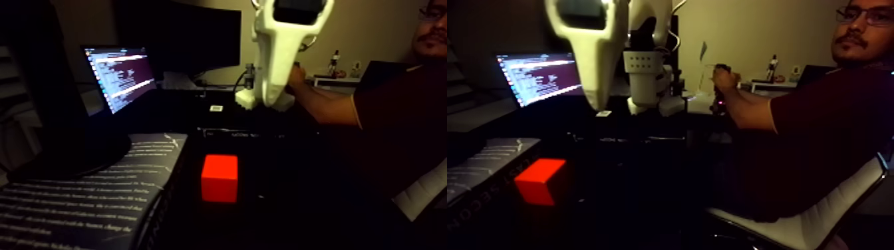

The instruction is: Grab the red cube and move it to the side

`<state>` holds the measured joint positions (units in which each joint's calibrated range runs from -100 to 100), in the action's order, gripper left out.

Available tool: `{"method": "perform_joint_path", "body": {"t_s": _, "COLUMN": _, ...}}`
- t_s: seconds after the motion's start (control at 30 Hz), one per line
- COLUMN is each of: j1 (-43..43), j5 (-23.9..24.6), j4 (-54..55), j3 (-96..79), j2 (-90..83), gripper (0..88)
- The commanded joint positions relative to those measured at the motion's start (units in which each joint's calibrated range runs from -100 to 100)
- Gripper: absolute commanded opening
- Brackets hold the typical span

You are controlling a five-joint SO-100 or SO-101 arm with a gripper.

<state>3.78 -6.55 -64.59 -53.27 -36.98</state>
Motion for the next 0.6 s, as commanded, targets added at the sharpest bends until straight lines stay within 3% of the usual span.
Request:
{"method": "perform_joint_path", "body": {"t_s": 0.0, "j1": 2.8, "j5": -0.1, "j4": 0.5, "j3": 5.4, "j2": 1.4, "gripper": 1.5}}
{"method": "perform_joint_path", "body": {"t_s": 0.3, "j1": 3.3, "j5": -8.7, "j4": -3.0, "j3": 12.4, "j2": 9.8, "gripper": 1.5}}
{"method": "perform_joint_path", "body": {"t_s": 0.57, "j1": 5.9, "j5": -9.9, "j4": -5.2, "j3": 20.0, "j2": 18.2, "gripper": 1.5}}
